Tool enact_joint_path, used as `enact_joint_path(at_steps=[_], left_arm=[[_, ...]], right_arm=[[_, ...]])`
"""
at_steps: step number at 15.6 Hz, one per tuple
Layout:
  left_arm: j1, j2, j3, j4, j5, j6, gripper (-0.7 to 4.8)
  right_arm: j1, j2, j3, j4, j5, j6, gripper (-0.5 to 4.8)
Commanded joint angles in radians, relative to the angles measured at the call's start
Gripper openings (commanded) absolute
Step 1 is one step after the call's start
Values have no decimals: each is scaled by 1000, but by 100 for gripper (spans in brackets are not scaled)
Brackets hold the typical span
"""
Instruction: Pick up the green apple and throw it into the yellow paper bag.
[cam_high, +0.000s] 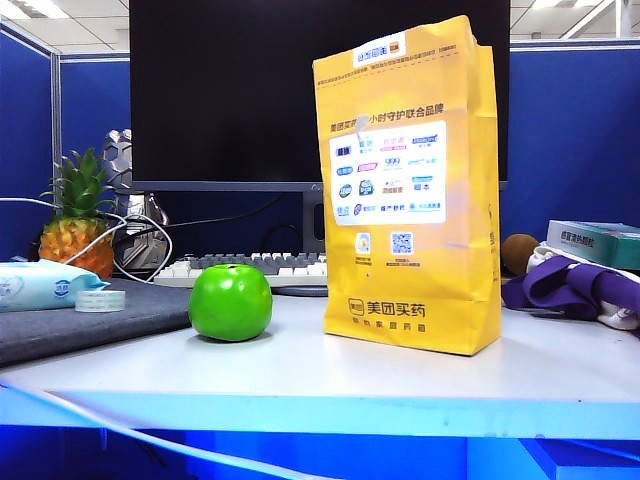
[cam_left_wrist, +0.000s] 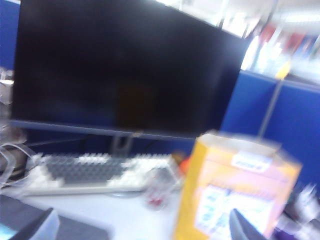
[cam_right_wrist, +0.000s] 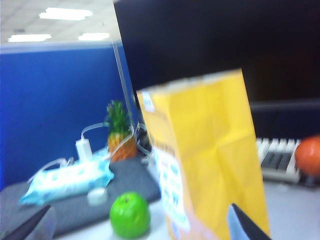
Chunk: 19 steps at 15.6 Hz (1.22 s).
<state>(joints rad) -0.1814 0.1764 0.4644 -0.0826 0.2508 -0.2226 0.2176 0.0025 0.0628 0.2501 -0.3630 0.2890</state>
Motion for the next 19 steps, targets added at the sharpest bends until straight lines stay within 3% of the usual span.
enact_joint_path(at_steps=[1,5,7,9,10,12,15,17,19], left_arm=[[0,137,110,-40,0,132,479],[0,235,149,-139,-17,171,479],[0,251,108,-178,-21,280,479],[0,341,185,-312,-8,348,479],[0,462,275,-394,47,374,479],[0,599,396,-388,64,398,479],[0,802,561,-414,50,547,479],[0,928,616,-454,183,593,479],[0,1023,633,-431,203,629,479]], right_arm=[[0,0,39,17,28,-21,479],[-2,5,53,-47,45,-80,479],[-2,6,56,21,48,-80,479],[-2,30,107,-5,74,-80,479],[-2,96,160,-43,106,-80,479],[-2,248,246,-66,121,-51,479],[-2,536,453,-199,-16,-35,479],[-2,667,566,-274,-144,-60,479],[-3,724,630,-341,-216,-89,479]])
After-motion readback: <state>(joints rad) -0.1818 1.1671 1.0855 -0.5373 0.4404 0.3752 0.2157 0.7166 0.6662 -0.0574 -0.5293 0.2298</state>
